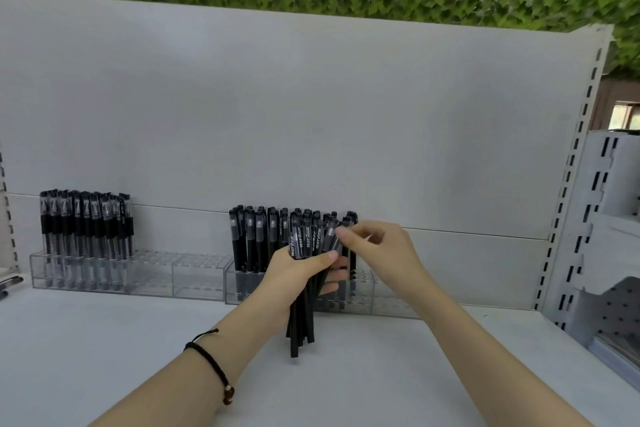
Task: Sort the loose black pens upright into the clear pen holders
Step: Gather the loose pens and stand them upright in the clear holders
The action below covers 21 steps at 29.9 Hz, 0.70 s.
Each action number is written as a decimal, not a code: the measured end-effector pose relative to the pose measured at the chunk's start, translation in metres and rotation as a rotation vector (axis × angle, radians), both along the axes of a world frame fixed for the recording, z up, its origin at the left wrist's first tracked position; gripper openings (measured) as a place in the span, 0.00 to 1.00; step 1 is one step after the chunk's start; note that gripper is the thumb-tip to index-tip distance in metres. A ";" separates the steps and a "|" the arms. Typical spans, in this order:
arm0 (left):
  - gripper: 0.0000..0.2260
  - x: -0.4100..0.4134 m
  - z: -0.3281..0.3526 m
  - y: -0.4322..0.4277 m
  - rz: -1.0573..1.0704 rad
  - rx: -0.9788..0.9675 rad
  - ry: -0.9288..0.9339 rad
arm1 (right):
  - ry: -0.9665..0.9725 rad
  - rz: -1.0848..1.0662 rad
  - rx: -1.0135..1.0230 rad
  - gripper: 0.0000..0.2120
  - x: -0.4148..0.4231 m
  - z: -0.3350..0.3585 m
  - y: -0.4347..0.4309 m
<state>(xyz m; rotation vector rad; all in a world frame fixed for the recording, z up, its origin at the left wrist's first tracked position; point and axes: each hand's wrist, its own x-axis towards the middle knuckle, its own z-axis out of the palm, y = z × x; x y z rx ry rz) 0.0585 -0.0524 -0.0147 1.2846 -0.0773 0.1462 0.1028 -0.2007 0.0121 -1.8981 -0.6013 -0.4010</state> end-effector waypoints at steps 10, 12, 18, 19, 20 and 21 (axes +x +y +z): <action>0.08 -0.002 0.001 0.000 0.010 -0.035 0.013 | 0.088 -0.064 0.404 0.11 0.007 0.012 -0.010; 0.10 -0.002 0.001 0.000 0.008 0.024 0.010 | -0.022 -0.165 0.454 0.12 0.010 0.013 -0.014; 0.12 -0.002 0.002 -0.003 -0.038 0.119 -0.010 | -0.196 -0.247 0.284 0.13 0.013 0.005 -0.012; 0.11 -0.002 0.003 -0.003 -0.027 0.125 -0.018 | -0.198 -0.245 0.243 0.13 0.015 0.003 -0.011; 0.09 -0.001 0.002 -0.001 -0.015 0.124 -0.023 | -0.199 -0.243 0.197 0.12 0.017 0.000 -0.010; 0.08 -0.001 0.002 0.000 -0.004 0.115 -0.025 | -0.200 -0.238 0.145 0.11 0.019 -0.002 -0.008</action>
